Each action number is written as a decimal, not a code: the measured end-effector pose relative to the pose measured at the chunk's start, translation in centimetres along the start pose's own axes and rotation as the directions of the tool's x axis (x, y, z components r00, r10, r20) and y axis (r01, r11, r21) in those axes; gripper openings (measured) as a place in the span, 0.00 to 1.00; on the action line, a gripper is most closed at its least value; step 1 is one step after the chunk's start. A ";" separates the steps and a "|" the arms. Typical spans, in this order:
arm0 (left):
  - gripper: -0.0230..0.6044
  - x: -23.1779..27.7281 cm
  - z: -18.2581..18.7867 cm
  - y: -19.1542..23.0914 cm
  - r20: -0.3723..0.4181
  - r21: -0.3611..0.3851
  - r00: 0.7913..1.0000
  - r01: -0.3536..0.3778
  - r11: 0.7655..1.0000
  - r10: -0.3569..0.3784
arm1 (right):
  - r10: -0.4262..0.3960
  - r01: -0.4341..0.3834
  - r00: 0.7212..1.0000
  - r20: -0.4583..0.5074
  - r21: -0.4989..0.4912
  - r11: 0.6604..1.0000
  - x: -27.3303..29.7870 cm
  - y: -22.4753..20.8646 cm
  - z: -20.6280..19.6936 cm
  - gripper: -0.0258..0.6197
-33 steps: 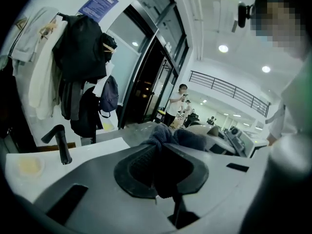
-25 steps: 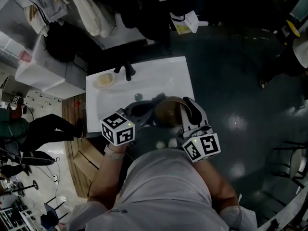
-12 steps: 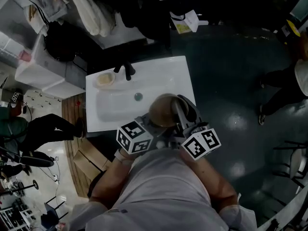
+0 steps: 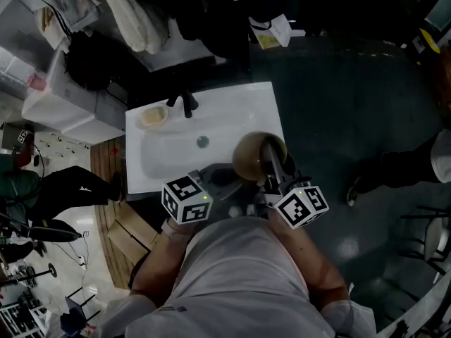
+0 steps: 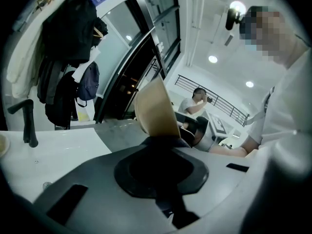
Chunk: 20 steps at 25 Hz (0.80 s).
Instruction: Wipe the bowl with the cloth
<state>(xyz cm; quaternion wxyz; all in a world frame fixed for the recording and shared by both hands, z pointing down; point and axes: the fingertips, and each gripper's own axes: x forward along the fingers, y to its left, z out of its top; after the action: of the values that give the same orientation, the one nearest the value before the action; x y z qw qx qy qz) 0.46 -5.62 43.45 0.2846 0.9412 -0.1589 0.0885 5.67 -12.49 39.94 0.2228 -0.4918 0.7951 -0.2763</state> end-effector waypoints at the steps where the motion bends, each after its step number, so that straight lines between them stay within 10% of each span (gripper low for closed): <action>1: 0.11 -0.3 0.2 0.2 0.009 -0.005 1.000 -0.005 1.000 0.005 | -0.016 0.016 1.000 0.000 0.008 1.000 -0.1 -0.5 0.1 0.13; 7: 0.11 -3.2 2.3 2.7 0.086 -0.024 0.992 -0.087 0.996 0.089 | -0.042 0.041 0.998 -0.048 -0.016 0.999 -0.6 -1.6 -1.1 0.13; 13: 0.11 -5.3 5.2 4.1 0.126 0.038 0.984 -0.135 0.990 0.129 | 0.008 -0.045 0.989 -0.149 -0.246 0.968 -0.2 0.5 -2.9 0.13; 20: 0.11 -5.6 5.9 4.4 0.083 0.123 0.985 -0.160 0.979 0.150 | 0.020 -0.200 0.959 -0.284 -0.621 0.758 0.3 4.0 -5.2 0.13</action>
<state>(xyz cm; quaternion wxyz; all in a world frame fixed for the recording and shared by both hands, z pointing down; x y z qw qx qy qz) -5.88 -10.97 39.35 0.2094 0.9450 -0.2361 0.0860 -0.38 -10.17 41.19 -0.0495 -0.4497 0.8911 -0.0350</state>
